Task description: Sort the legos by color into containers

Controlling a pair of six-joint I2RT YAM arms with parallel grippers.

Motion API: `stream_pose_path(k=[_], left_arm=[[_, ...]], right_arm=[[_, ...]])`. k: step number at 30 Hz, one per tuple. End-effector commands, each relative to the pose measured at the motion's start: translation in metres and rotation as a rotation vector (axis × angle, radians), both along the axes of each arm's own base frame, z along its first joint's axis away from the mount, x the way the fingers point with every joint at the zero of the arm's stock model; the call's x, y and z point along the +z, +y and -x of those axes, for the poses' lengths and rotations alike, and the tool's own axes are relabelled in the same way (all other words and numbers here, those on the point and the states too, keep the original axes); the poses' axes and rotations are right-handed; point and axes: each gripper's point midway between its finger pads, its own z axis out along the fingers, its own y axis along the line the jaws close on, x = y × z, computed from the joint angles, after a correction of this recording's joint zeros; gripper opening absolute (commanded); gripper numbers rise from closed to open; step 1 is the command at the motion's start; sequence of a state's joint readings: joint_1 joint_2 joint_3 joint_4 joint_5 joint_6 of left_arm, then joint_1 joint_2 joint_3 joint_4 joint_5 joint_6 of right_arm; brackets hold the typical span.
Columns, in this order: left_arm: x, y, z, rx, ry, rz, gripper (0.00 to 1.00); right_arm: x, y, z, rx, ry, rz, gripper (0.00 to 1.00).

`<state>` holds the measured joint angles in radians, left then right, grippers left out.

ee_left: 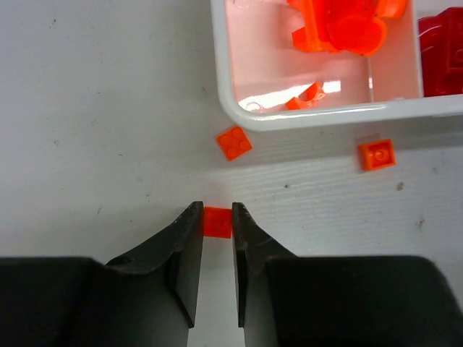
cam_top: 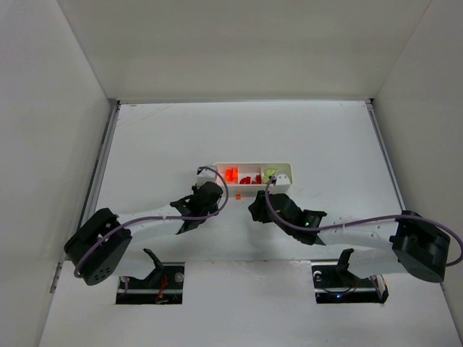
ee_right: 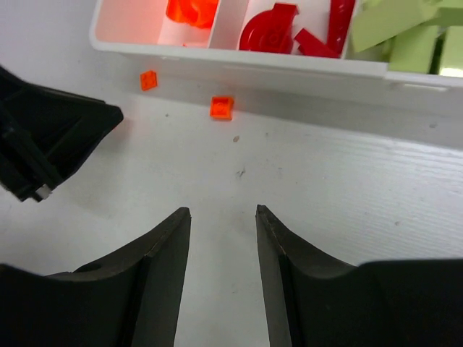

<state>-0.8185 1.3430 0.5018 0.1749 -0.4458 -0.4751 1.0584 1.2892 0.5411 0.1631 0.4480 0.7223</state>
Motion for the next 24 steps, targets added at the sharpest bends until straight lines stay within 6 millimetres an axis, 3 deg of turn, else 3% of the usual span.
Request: stream_pose_path(k=[1, 6, 11, 18, 21, 24], left_arm=[[0.043, -0.012, -0.006, 0.001, -0.073, 0.078, 0.13], [0.092, -0.035, -0.018, -0.016, -0.147, 0.166, 0.13], [0.119, -0.048, -0.056, 0.022, -0.214, 0.202, 0.14], [0.108, -0.053, -0.090, 0.041, -0.216, 0.139, 0.15], [0.098, -0.054, -0.097, 0.048, -0.217, 0.109, 0.18], [0.091, -0.050, -0.103, 0.072, -0.226, 0.081, 0.28]], right_arm=[[0.019, -0.013, -0.007, -0.056, -0.046, -0.052, 0.48], [0.022, -0.052, -0.012, -0.189, -0.045, -0.039, 0.49], [0.012, -0.101, -0.009, -0.363, 0.010, 0.001, 0.50], [-0.009, -0.151, 0.007, -0.543, 0.105, 0.068, 0.51], [-0.016, -0.158, 0.013, -0.586, 0.148, 0.097, 0.51], [-0.024, -0.163, 0.018, -0.609, 0.198, 0.175, 0.48]])
